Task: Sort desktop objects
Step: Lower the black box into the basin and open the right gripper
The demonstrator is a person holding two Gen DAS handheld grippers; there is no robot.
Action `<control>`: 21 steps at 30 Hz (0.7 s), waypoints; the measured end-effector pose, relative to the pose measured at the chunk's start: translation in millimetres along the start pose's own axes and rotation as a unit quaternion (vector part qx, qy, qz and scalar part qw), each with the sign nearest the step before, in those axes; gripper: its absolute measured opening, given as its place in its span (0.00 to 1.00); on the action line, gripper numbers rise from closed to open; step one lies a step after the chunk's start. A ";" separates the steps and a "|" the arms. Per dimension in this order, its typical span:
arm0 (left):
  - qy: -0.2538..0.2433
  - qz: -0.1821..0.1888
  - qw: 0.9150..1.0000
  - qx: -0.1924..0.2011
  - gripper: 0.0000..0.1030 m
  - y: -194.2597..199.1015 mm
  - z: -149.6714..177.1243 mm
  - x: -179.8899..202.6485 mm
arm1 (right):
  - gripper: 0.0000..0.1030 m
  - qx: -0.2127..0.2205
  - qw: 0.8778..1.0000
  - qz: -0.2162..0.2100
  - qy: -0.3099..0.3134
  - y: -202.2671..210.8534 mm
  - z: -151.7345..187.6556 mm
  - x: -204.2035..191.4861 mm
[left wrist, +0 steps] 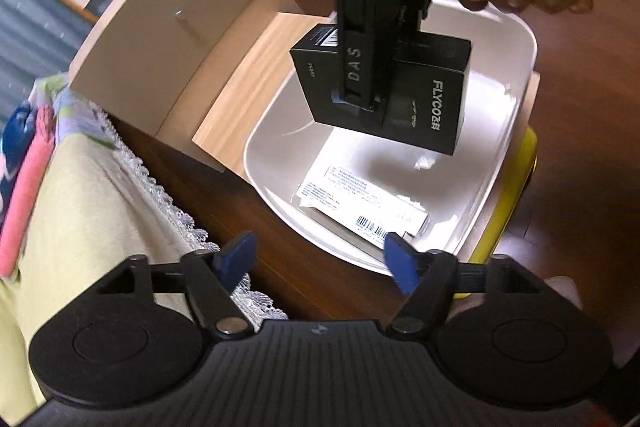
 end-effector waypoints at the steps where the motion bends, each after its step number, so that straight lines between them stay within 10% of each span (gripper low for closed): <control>1: -0.010 0.001 1.000 -0.002 0.75 -4.5 -0.8 2.8 | 0.38 -0.002 1.000 0.003 -0.005 -3.2 1.8 1.9; 21: -0.096 -0.004 0.995 -0.021 0.75 -62.0 1.4 25.1 | 0.39 -0.016 0.999 0.019 -0.041 -56.2 17.6 11.3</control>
Point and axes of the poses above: each gripper's, at about its wrist camera, not at the fingertips, and y roughly against the way its jaws point, x to its right, z to its underside, the point moved 2 cm from there along -y, roughly the way its jaws point, and after that the axes turned 3 degrees about x, right-handed, at the moved point
